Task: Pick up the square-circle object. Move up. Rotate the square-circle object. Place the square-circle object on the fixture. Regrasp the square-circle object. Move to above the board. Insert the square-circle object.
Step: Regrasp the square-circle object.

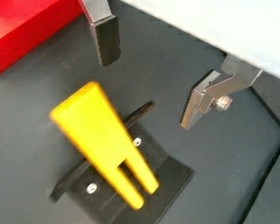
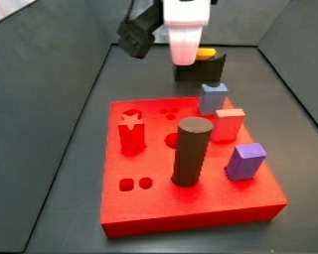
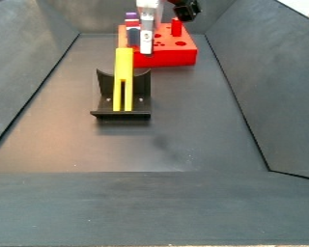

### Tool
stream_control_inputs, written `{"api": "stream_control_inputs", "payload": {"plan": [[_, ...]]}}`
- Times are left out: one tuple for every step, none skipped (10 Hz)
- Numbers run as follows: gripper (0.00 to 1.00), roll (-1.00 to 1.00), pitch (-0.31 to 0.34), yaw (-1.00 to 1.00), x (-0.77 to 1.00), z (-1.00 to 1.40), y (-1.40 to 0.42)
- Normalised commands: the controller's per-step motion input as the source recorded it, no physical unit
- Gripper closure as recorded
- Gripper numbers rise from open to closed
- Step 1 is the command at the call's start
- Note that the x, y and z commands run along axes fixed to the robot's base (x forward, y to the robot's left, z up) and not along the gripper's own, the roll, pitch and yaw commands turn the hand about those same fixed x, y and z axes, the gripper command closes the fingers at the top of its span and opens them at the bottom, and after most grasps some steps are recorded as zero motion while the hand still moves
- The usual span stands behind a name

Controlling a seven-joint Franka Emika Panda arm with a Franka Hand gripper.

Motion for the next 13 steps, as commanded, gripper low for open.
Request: {"api": "stream_control_inputs", "payload": {"plan": [[0.00, 0.04, 0.169, 0.06, 0.96, -0.01, -0.03], [0.00, 0.04, 0.177, 0.06, 0.87, 0.00, -0.03], [0.00, 0.04, 0.181, 0.06, 0.81, 0.00, -0.03], [0.00, 0.03, 0.182, 0.06, 0.71, -0.01, -0.03], [0.00, 0.03, 0.187, 0.07, 0.61, 0.00, -0.02], [0.00, 0.03, 0.193, 0.07, 0.53, 0.00, -0.03], [0.00, 0.03, 0.195, 0.07, 0.49, 0.00, -0.03], [0.00, 0.02, 0.198, 0.07, 0.40, 0.00, -0.03], [0.00, 0.03, 0.203, 0.07, 0.33, 0.00, -0.03], [0.00, 0.03, 0.212, 0.08, 0.24, 0.00, -0.03], [0.00, 0.03, 0.215, 0.08, 0.20, 0.00, -0.03], [0.00, 0.03, 0.214, 0.08, 0.13, 0.00, -0.03], [0.00, 0.02, 0.208, 0.08, 0.07, 0.00, -0.03]]}}
